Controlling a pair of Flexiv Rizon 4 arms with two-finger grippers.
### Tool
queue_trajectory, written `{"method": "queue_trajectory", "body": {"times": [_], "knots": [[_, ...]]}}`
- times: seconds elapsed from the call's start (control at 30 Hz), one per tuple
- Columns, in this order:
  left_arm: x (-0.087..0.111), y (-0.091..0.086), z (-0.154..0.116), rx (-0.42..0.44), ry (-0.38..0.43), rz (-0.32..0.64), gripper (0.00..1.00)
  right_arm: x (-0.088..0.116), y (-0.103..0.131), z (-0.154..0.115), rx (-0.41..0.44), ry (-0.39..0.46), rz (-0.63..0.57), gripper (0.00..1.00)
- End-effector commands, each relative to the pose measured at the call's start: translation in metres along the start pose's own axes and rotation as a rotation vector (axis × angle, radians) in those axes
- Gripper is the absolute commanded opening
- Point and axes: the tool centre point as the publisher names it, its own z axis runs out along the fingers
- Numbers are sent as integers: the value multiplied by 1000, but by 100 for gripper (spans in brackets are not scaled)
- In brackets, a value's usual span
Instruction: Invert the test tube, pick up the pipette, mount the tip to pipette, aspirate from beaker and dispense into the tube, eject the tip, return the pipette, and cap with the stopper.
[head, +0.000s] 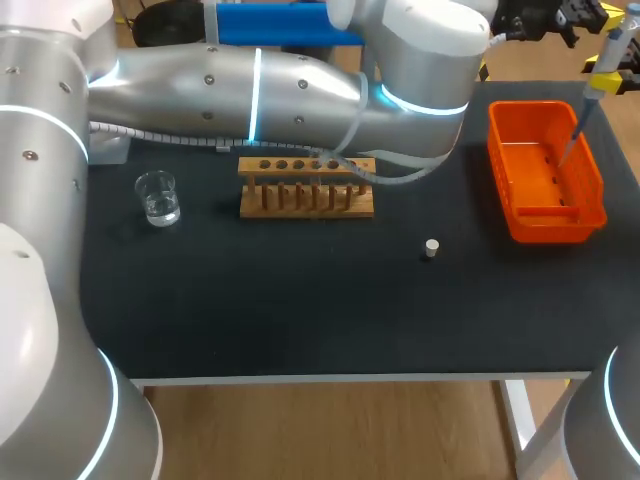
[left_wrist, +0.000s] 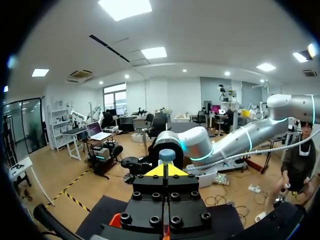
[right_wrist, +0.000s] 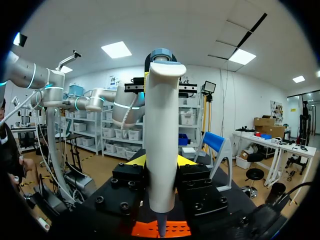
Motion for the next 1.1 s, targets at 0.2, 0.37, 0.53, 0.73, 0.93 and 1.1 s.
{"method": "queue_trajectory", "body": {"times": [0.2,0.37,0.53,0.73,0.93,1.1], "knots": [[2,11,4,103,-9,9,0,0,2,0,2,1,-1,0],[3,13,5,97,-5,20,0,0,2,0,2,1,-1,0],[3,15,6,97,-1,16,0,0,2,0,2,1,-1,0],[3,19,9,87,4,6,0,0,2,0,2,1,-1,0],[4,22,10,76,6,2,0,0,2,0,2,1,-1,0],[4,24,10,69,7,-9,0,0,2,0,2,1,-1,0]]}}
